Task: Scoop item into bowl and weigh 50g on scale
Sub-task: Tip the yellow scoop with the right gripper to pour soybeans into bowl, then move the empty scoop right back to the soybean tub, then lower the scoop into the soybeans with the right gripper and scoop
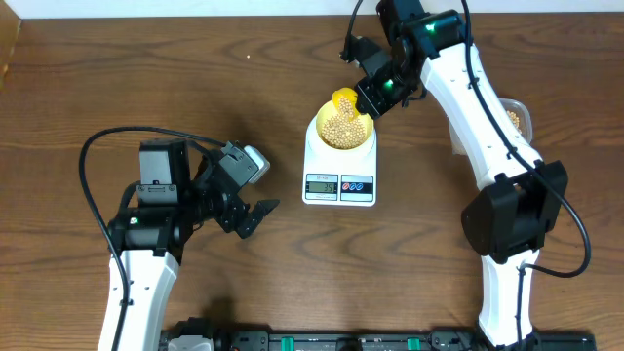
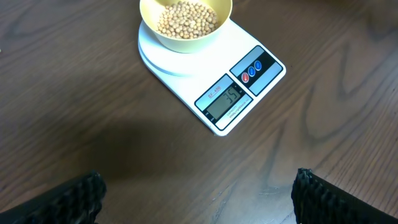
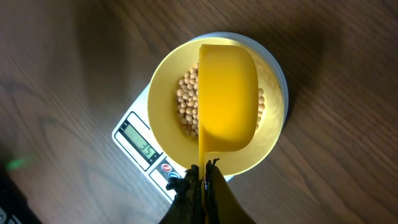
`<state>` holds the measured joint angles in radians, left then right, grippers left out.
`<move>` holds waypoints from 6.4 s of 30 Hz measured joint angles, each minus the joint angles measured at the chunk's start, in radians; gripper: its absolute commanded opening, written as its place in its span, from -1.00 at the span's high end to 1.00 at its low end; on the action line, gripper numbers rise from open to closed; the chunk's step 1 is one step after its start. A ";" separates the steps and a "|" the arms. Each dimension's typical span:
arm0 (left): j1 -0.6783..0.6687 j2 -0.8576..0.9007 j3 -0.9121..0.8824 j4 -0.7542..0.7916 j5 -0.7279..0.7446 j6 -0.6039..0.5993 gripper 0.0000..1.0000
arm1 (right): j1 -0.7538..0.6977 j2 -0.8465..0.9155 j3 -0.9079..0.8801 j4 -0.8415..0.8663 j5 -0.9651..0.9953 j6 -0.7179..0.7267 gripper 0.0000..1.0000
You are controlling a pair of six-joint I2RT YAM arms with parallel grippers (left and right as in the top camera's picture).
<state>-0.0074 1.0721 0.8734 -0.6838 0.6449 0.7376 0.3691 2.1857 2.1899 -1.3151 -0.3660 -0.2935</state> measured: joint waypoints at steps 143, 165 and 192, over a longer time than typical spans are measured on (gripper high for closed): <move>0.000 0.000 0.000 0.000 0.000 0.000 -0.95 | 0.018 0.000 0.000 0.042 0.119 -0.377 0.98; 0.000 0.000 0.000 0.000 0.000 0.000 -0.95 | -0.003 0.000 0.024 0.123 0.129 -0.159 0.98; 0.000 0.000 0.000 0.000 0.000 0.000 -0.95 | -0.502 -0.048 0.153 -0.312 0.149 0.101 0.98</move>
<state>-0.0074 1.0721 0.8734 -0.6842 0.6445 0.7376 -0.1326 2.1376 2.3428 -1.6268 -0.2173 -0.1925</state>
